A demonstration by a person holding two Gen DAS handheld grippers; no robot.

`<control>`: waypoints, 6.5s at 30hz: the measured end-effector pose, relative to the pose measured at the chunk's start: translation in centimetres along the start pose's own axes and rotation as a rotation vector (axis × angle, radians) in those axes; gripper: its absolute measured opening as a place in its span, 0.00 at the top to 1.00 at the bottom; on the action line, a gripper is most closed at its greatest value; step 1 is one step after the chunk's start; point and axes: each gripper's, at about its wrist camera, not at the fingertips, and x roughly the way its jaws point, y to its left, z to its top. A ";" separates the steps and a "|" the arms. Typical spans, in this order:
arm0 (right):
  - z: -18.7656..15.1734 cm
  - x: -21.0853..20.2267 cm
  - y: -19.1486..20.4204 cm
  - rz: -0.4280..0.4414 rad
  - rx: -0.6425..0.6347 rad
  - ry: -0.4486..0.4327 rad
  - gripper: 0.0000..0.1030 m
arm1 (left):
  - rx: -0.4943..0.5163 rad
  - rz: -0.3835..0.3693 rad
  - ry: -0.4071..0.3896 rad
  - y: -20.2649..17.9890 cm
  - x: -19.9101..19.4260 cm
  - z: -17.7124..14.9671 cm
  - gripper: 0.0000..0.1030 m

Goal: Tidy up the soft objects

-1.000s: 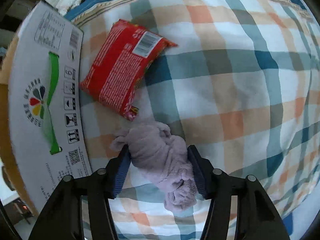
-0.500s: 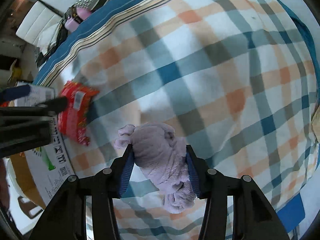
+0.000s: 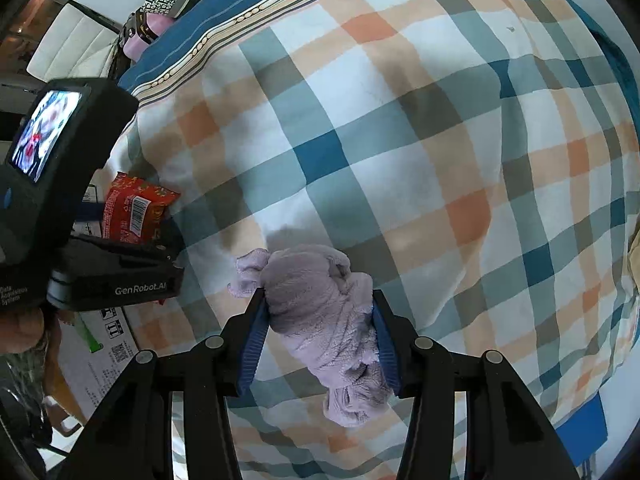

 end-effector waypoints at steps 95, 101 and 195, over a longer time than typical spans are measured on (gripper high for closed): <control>-16.0 -5.7 36.4 -0.048 -0.389 -0.090 0.00 | -0.762 -0.304 -0.432 29.0 -2.6 -37.7 0.11; -16.7 -6.2 35.7 -0.123 -0.418 -0.144 0.00 | -0.783 -0.225 -0.477 28.1 -3.0 -38.8 0.06; -34.8 -32.7 28.6 -0.082 -0.436 -0.607 0.00 | -0.831 -0.062 -0.807 16.8 -20.8 -56.4 0.05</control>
